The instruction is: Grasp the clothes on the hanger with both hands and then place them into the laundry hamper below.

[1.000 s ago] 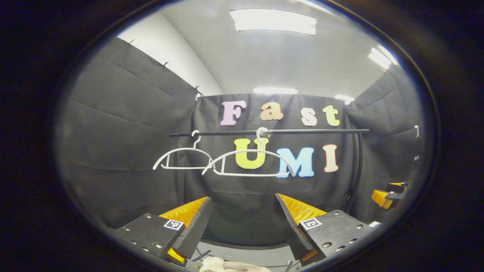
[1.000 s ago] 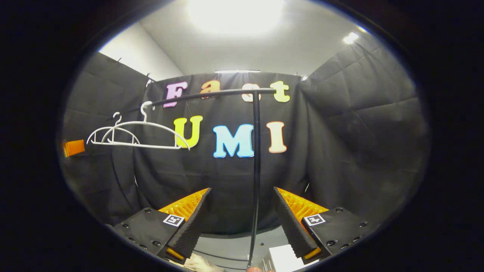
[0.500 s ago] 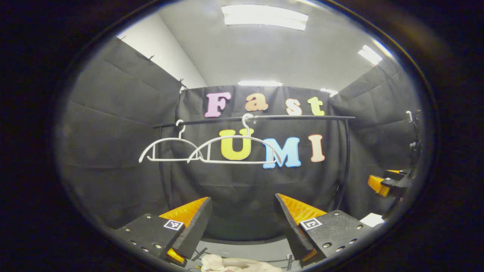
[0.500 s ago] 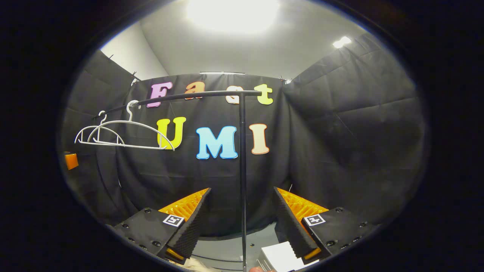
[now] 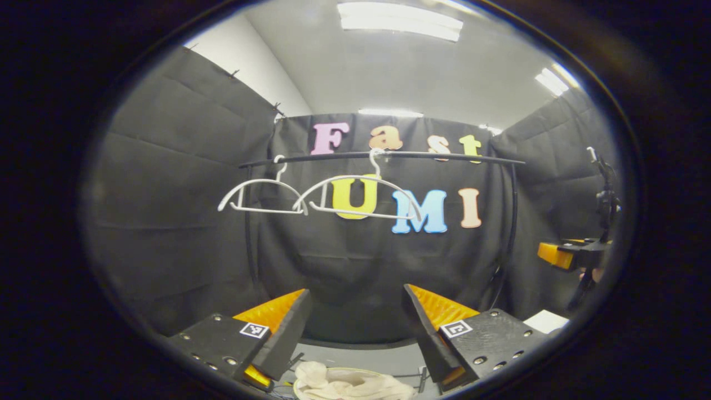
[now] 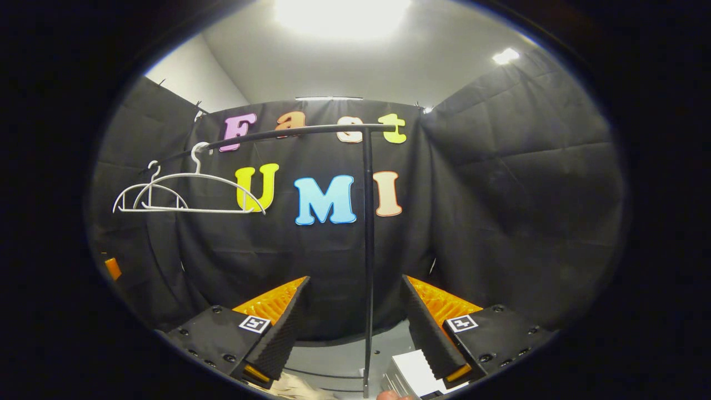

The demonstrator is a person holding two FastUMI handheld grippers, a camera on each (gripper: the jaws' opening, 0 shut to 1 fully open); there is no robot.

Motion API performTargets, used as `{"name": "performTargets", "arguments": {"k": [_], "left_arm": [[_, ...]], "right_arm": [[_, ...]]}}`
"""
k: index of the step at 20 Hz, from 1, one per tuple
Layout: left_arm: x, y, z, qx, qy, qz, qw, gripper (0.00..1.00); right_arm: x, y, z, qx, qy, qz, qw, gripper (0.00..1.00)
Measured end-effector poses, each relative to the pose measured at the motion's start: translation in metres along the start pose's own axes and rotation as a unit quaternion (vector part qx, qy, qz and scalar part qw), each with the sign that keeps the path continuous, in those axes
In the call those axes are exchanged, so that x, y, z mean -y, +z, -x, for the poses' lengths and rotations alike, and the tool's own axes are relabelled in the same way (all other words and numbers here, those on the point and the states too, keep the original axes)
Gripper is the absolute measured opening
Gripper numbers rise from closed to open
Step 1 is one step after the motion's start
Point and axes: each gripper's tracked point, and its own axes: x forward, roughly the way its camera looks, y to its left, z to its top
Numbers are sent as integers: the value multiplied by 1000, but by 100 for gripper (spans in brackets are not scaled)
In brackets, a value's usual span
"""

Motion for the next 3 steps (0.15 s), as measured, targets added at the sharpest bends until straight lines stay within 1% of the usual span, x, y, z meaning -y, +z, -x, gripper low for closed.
{"name": "performTargets", "arguments": {"k": [3], "left_arm": [[-13,-6,7,3,28,4,1000,95]], "right_arm": [[3,-5,0,-1,-7,-7,1000,99]]}}
